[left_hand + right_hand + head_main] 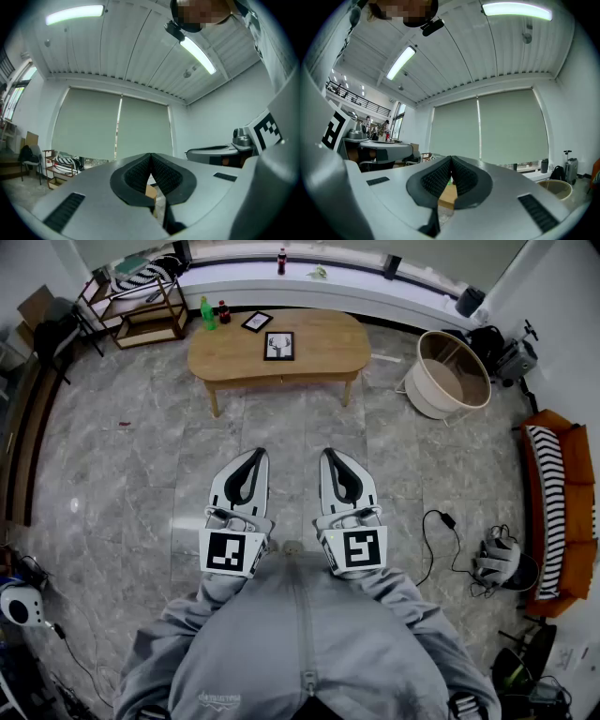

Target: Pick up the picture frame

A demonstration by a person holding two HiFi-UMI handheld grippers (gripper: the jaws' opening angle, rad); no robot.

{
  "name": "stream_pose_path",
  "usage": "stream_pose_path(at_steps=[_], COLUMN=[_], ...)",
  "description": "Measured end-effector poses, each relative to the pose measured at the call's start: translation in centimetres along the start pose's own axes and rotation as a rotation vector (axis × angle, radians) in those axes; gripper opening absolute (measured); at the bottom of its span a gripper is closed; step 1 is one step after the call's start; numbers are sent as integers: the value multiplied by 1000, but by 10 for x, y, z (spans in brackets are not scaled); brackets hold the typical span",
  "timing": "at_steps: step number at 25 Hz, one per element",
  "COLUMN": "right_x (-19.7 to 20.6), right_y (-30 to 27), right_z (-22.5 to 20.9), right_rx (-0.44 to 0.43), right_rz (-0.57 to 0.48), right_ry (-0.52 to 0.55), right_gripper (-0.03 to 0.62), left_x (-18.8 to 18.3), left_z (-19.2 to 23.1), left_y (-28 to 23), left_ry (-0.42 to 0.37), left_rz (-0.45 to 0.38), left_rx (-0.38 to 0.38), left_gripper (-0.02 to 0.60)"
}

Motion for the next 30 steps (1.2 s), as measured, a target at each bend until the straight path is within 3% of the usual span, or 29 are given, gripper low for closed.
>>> stream_pose_path(at_steps=[8,16,30], right_x=[7,24,44], right_y=[-11,-61,-285], right_z=[-28,-60,-112], right_rx=[-8,10,61], right_rz=[-10,7,48], right_ry=[-43,-73,-65], right_gripper=[32,32,32], left_x=[6,24,61], left_z=[-12,17,169], left_y=[-23,-73,-253], left_ry=[0,17,53], left_rz=[13,30,51], left_rx=[0,-8,42], left_gripper=[17,17,17])
Point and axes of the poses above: the fingertips, and each gripper's own axes: y backward along the fingers, z to its left, x out of its underside, the point moved 6 cm from there along y, backward along the fingers, and after that the axes turned 3 degrees about -y, right-handed, at the moved point
